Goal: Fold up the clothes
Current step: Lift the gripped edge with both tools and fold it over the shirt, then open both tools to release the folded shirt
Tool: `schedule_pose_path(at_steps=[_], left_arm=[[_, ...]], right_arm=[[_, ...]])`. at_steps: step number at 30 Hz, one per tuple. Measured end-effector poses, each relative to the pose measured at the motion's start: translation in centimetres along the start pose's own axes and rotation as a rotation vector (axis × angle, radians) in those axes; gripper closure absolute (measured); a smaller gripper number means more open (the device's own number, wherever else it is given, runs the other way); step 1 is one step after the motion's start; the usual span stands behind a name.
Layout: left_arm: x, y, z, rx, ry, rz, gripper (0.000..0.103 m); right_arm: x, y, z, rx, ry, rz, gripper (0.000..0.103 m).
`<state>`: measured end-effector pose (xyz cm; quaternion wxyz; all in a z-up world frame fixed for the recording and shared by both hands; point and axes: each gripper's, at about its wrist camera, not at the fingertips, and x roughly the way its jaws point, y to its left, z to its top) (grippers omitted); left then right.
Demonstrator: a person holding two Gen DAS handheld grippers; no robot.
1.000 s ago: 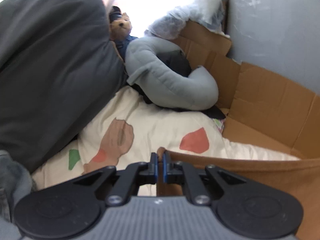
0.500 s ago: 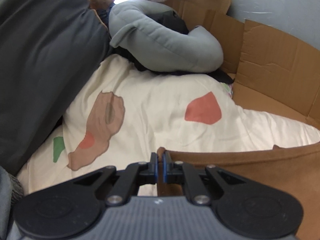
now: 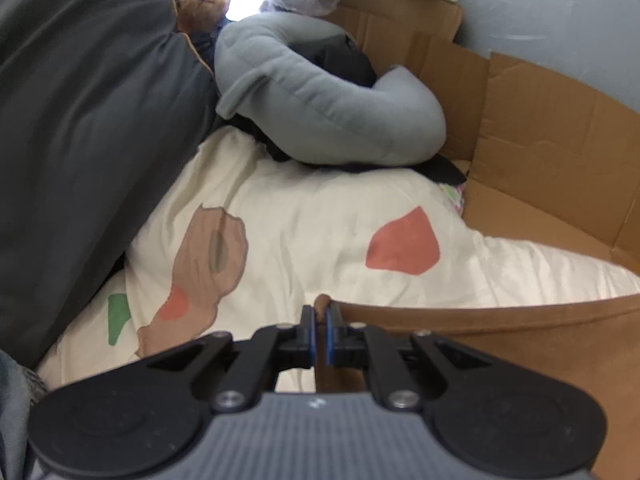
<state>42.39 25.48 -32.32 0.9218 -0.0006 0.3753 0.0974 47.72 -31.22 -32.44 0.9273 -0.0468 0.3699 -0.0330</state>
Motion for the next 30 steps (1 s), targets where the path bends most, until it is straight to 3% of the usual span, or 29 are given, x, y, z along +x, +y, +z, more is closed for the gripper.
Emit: schedule_pose_path(at_steps=[10,14,18,19,21,23,30], left_arm=[[3.4,-1.1,-0.6,0.052,0.099,0.031,0.097],[2.9,-0.9,-0.7,0.012,0.103,0.041,0.084],[1.3,-0.8,-0.6,-0.021,0.088,0.018,0.080],[0.9,-1.0,-0.7,-0.026,0.083,0.013,0.073],[-0.1,-1.3,-0.9,-0.041,0.071,0.008,0.057],[-1.0,-1.8,-1.1,-0.054,0.056,0.005,0.046],[-4.5,-4.2,-2.0,-0.111,0.032,-0.051,0.046]], right_arm=[[3.1,0.4,-0.7,0.008,0.092,-0.003,0.099],[3.2,-0.5,-1.0,0.120,0.114,-0.020,0.095],[1.3,-1.2,-1.1,0.209,0.090,-0.044,0.088],[0.7,-1.1,-1.1,0.214,0.078,-0.043,0.073],[-0.5,-0.8,-1.1,0.225,0.055,-0.040,0.063],[-1.9,-0.4,-1.3,0.230,0.025,-0.043,0.063],[-6.2,2.0,-2.8,0.237,-0.033,-0.007,0.060]])
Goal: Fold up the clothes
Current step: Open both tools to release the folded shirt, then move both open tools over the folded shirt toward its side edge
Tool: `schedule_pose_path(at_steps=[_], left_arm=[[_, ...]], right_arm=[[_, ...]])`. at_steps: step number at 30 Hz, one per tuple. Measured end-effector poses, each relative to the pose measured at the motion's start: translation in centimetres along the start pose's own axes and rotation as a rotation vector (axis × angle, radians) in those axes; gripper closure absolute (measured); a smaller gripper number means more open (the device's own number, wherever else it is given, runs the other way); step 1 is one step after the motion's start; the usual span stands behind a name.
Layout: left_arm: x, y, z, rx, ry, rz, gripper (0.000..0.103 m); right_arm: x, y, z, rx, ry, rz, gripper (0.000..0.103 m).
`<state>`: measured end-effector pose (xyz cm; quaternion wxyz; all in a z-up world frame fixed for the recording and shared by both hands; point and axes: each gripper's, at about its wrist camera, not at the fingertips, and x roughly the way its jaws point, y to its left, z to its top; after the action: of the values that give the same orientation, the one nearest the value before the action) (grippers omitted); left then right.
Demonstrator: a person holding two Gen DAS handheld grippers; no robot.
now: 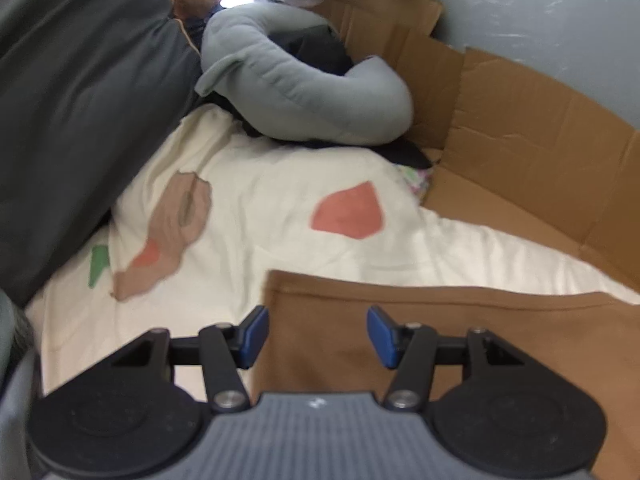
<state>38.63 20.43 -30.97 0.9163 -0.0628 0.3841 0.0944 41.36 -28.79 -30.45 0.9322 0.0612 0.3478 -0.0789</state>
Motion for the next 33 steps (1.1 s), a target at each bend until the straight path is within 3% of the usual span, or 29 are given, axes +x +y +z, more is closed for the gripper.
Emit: schedule_pose_path(at_steps=[9,15,21,23,27,33], left_arm=[[-3.2,-4.1,-2.2,0.034,0.023,-0.086,0.046],[-5.0,-5.1,-3.9,0.020,0.028,-0.101,0.044],[-5.3,-5.4,-6.0,-0.009,0.063,-0.133,0.041],[-5.1,-5.6,-6.8,0.023,0.083,-0.149,0.042],[-4.8,-5.0,-7.9,0.055,0.111,-0.147,0.042],[-3.8,-2.8,-8.7,0.083,0.121,-0.080,0.045]], right_arm=[[-3.5,3.2,-2.1,-0.006,0.032,0.103,0.059],[-5.8,4.0,-3.1,-0.074,0.003,0.163,0.057],[-6.5,4.4,-5.7,-0.099,0.048,0.214,0.055],[-6.5,4.6,-6.7,-0.126,0.072,0.223,0.055],[-5.6,4.5,-9.0,-0.159,0.123,0.209,0.055],[-4.0,4.1,-10.4,-0.212,0.214,0.207,0.056]])
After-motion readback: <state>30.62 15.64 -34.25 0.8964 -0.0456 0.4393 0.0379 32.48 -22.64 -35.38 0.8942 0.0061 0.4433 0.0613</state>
